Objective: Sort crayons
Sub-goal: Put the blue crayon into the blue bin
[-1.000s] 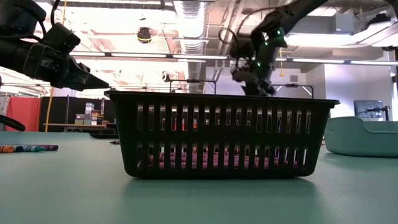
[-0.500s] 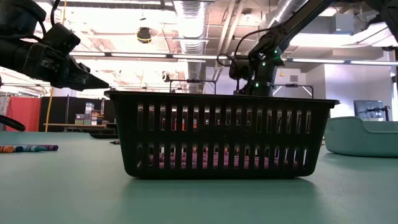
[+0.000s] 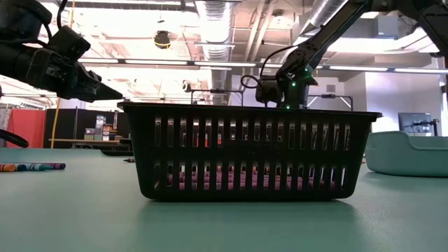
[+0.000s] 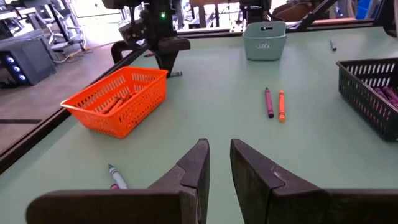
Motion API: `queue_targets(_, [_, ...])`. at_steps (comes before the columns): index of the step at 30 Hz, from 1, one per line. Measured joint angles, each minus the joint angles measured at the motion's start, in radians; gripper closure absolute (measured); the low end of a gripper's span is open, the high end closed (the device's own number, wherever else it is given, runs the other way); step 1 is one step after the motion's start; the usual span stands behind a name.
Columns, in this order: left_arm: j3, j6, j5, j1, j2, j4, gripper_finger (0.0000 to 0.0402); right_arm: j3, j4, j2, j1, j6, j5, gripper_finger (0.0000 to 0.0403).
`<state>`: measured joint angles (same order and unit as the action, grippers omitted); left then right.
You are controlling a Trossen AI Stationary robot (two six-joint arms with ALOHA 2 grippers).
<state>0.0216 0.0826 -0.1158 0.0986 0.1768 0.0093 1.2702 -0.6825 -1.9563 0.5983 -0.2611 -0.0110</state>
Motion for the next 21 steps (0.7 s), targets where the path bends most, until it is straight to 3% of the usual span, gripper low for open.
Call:
queue_targets(7, [0.0,0.0,0.0,0.0,0.0,0.0,0.0348,-0.002,-0.016,0.007,0.0,0.0,0.009,0.0394])
queue_targets(13, [0.0,0.0,0.0,0.0,0.0,0.0,0.0348,-0.006,-0.046,0.053,0.013,0.002,0.009,0.0395])
queue_targets(21, [0.0,0.0,0.0,0.0,0.0,0.0,0.0348,-0.004,-0.126,0.272,0.014,0.038,0.014,0.04])
